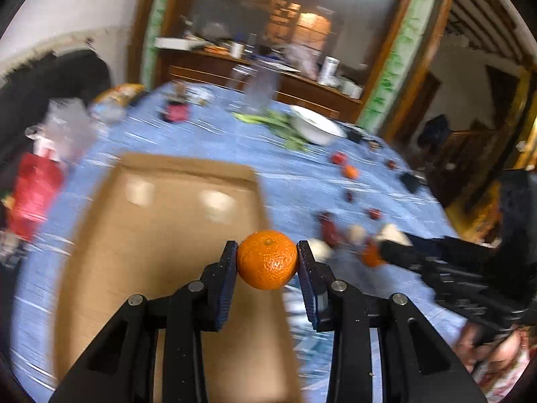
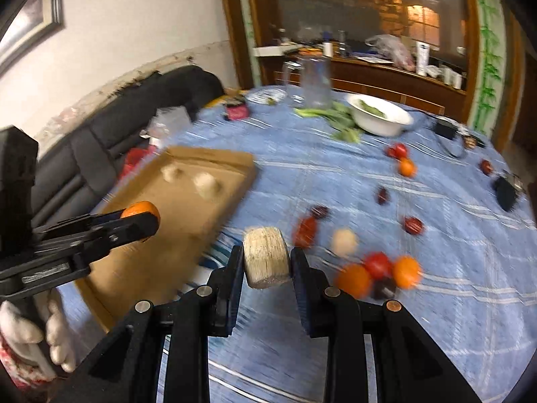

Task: Organize fruits
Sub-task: 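Grasp the orange with the left gripper while the right gripper grasps a pale cylinder, then place the orange in the box with the left gripper while the right places the cylinder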

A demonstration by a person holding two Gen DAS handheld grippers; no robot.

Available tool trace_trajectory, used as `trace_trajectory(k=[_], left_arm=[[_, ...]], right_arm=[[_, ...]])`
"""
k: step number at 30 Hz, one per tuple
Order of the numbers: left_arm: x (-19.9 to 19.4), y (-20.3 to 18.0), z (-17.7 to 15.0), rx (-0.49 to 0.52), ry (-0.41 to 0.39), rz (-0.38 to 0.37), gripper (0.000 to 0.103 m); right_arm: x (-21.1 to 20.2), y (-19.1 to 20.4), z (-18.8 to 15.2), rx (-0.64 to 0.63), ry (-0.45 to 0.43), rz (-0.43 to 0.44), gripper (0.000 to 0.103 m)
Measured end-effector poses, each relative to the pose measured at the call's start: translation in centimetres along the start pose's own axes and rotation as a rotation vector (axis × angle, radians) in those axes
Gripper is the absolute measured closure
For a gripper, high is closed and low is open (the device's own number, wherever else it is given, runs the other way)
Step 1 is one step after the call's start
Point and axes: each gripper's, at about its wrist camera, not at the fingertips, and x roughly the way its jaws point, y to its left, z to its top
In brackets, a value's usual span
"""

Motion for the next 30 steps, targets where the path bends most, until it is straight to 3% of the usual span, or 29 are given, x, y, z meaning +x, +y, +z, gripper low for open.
trace_trajectory(k=[5, 9, 14, 19, 25, 30], left_arm=[[0.8, 4.9, 3.4, -0.008, 0.018, 0.158, 0.069], [3.6, 8.0, 4.6, -0.041, 0.088, 0.233, 0.069], [7.3, 9.7, 3.7, -0.063, 0.213, 0.246, 0.069], [9.3, 10.6, 3.1, -0.104, 0.278, 0.247, 0.069], [9.5, 10.9, 3.4, -0.133, 0.273, 0.242, 0.068], [9.5, 11.1, 3.4, -0.142, 0.264, 0.232, 0.061]], right_arm=[[3.0, 3.6, 4.0, 0.027, 0.021, 0.129, 0.072], [7.8, 5.9, 5.3, 0.017, 0.093, 0.138, 0.072], [12.7, 6.7, 4.5, 0.023, 0.188, 0.123, 0.072], [15.3, 7.0, 4.0, 0.007, 0.238, 0.082, 0.072], [16.9, 7.2, 3.8, -0.003, 0.262, 0.048, 0.072], [17.1, 7.6, 3.7, -0.028, 0.249, 0.025, 0.071]])
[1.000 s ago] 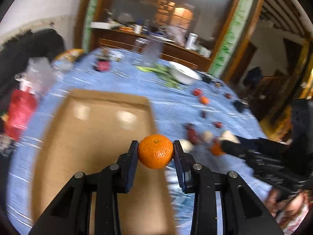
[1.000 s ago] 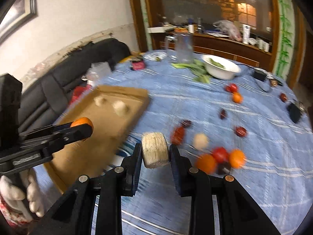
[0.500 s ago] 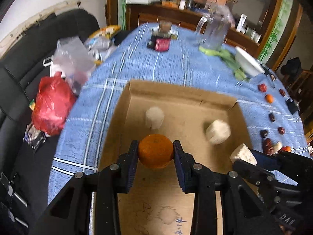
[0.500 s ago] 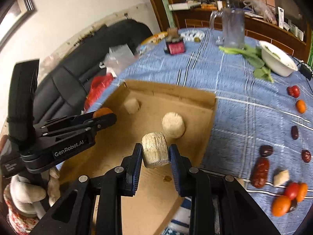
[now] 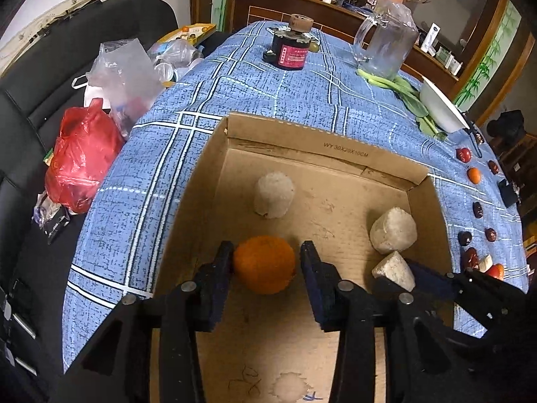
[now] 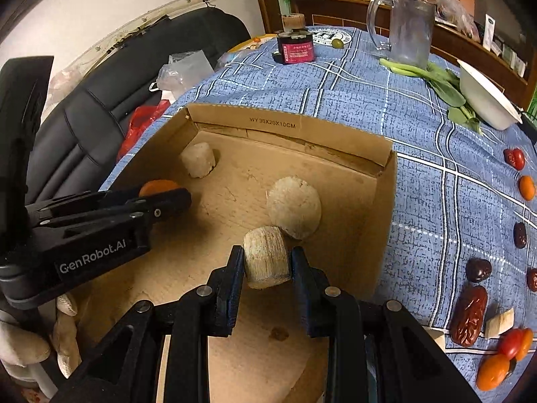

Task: Organize fruits
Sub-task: 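Place the orange in the box with the left gripper while the right places the cylinder, then return the left tool to the fruit row and grasp another orange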

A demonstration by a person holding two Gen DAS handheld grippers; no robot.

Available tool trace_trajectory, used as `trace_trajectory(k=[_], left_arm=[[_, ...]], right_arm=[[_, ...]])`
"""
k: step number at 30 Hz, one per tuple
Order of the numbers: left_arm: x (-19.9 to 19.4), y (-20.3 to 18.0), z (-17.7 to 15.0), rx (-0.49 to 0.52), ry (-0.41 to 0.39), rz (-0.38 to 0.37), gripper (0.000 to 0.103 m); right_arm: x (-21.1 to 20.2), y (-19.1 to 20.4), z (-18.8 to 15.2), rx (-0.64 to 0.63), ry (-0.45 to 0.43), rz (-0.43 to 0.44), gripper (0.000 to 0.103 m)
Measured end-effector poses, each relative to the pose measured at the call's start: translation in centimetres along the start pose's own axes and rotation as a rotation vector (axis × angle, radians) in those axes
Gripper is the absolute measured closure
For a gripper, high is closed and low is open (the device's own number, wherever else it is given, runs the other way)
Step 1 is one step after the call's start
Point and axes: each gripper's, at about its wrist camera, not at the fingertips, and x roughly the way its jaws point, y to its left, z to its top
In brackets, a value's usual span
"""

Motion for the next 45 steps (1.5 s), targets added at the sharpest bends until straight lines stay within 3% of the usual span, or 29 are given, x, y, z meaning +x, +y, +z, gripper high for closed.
trace_trajectory(k=[5, 16, 20, 32, 38, 45], left_arm=[[-1.4, 0.2, -0.1, -0.019, -0.022, -0.003, 0.052], [-8.5, -0.2, -1.9, -0.073, -0.163, -0.046, 0.037], [-9.9, -2.9, -3.6, -0.042, -0.171, -0.099, 0.036], [-8.8, -16.6, -7.2, 0.234, -0.122, -0.176, 0.030], [-6.0, -20.6, -8.8, 0.293, -0.062, -0.201, 0.030], [-3.5, -23.8, -10.2, 0.378, -0.049, -0.237, 0.030]], right_arm=[[-0.8, 0.5, -0.3, -0.031, -0.038, -0.016, 0.052], [-7.6, -2.5, -2.1, 0.040, -0.181, 0.033, 0.050], [-10.5, -5.9, -4.2, 0.104, -0.219, 0.033, 0.048], [-17.7, -19.5, -10.9, 0.356, -0.277, -0.071, 0.046], [-17.5, -23.6, -13.2, 0.420, -0.258, -0.087, 0.046], [-15.0, -24.8, -13.0, 0.416, -0.222, -0.079, 0.046]])
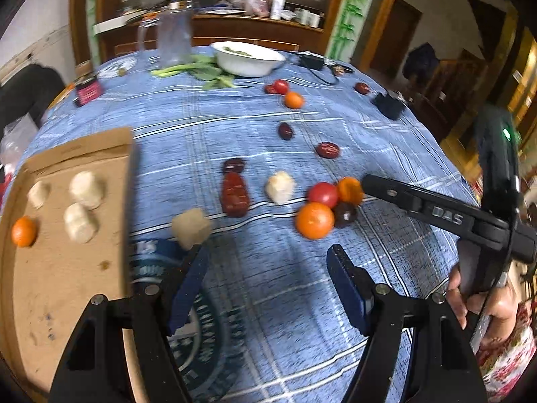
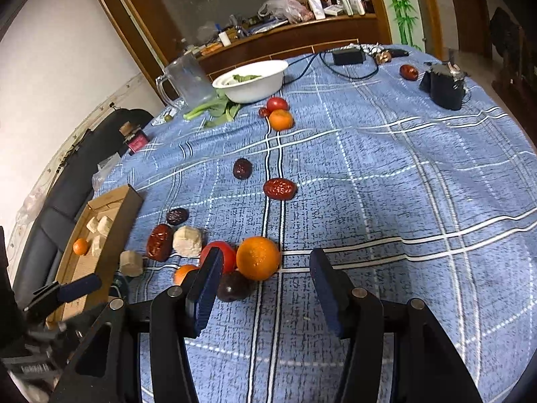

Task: Organize fruits
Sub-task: 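Return the left tool to the fruit row and grasp another orange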

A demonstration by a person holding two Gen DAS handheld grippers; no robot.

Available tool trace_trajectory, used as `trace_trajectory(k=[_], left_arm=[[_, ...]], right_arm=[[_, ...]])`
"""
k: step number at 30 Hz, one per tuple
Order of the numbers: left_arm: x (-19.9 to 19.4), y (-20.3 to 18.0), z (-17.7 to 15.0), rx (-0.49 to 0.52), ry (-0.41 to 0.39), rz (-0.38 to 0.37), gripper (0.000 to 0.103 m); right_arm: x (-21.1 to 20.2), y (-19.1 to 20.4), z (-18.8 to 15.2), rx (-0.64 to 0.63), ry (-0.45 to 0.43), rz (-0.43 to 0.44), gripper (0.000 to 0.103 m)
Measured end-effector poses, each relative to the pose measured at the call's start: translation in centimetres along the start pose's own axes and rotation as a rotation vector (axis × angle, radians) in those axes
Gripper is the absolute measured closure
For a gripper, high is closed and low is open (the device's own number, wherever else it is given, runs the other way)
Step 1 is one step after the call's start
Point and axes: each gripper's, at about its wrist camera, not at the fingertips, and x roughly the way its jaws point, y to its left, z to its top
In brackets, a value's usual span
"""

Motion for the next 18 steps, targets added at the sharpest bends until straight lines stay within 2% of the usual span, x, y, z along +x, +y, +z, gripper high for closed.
trace_trajectory(k=[3, 5, 9, 11, 13, 15, 16, 18], left_arm=[[1.4, -1.0, 0.1, 0.033, -0.009, -0.029, 0.033], [2.2, -1.5, 0.3, 0.041, -0.010, -0.052, 0.043], [4.0, -2.7, 0.6, 0.074, -0.006, -0.076, 0.046], [4.8, -3.1, 0.8, 0.089, -0.001, -0.076, 0.056], [5.3, -3.2, 0.9, 0.097, 0.004, -0.077, 0.058], [5.6, -3.5, 1.0, 0.109, -0.001, -0.077, 0.064], [5.8, -3.5, 1.1, 0.111, -0.002, -0.078, 0.071], [5.9, -3.4, 1.2, 0.105, -0.008, -0.079, 0.071]], right_arm=[[1.0, 0.4, 0.1, -0.032, 0.007, -0.013, 0.046], [1.5, 0.7, 0.2, -0.060, 0.006, -0.022, 0.046], [2.3, 1.1, 0.2, -0.093, 0.009, -0.020, 0.047], [2.5, 0.9, 0.2, -0.090, 0.000, -0.013, 0.047], [2.6, 0.7, 0.3, -0.082, -0.001, -0.003, 0.047], [2.6, 0.6, 0.3, -0.078, -0.001, 0.000, 0.052], [2.5, 0.6, 0.2, -0.078, -0.002, -0.014, 0.059], [2.5, 0.5, 0.3, -0.071, -0.004, -0.013, 0.060]])
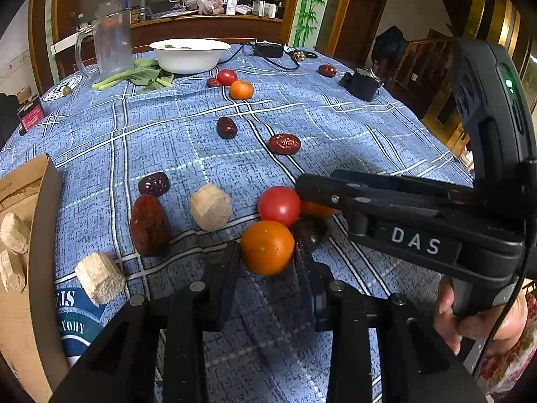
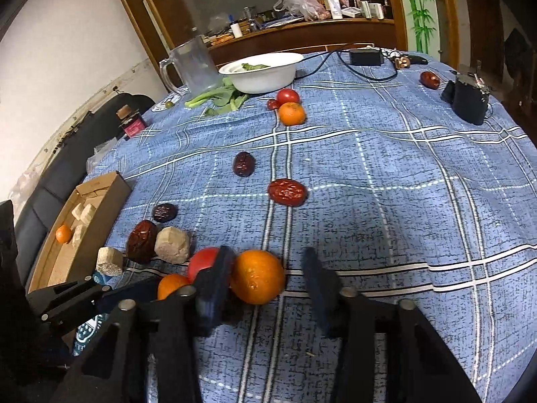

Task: Organize fruits
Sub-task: 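Return the left tool to the fruit row and grasp another orange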

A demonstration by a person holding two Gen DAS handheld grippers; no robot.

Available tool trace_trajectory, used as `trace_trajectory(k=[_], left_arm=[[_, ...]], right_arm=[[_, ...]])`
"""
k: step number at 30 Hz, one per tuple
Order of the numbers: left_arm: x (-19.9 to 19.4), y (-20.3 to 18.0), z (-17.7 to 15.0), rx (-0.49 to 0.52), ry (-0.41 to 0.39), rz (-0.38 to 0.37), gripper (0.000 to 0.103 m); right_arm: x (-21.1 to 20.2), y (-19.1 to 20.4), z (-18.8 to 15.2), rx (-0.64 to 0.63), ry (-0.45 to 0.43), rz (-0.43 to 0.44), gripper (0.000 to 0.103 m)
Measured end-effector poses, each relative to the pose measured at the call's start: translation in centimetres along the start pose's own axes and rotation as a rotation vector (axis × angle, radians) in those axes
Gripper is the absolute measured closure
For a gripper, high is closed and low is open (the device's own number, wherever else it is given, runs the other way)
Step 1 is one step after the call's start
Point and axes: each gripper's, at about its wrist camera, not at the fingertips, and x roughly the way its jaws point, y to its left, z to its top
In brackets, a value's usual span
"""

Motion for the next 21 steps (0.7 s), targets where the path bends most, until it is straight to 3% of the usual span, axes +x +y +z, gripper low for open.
trace_trajectory(k=[12, 14, 21], left_arm=[[0.8, 0.5, 0.3, -0.017, -0.017, -0.004, 0.069], [0.7, 0.7, 0.2, -0.029, -0.024, -0.017, 0.073], [-0.3, 2.1, -0.3, -0.104, -0.080, -0.045, 0.073]], right_arm=[[0.6, -0.1, -0.3, 0.024, 0.032, 0.044, 0.060], [0.7, 0.4, -0.5, 0.008, 0.036, 0.038, 0.069], [0.2, 0.6, -0.8, 0.022, 0.007, 0.034, 0.069]])
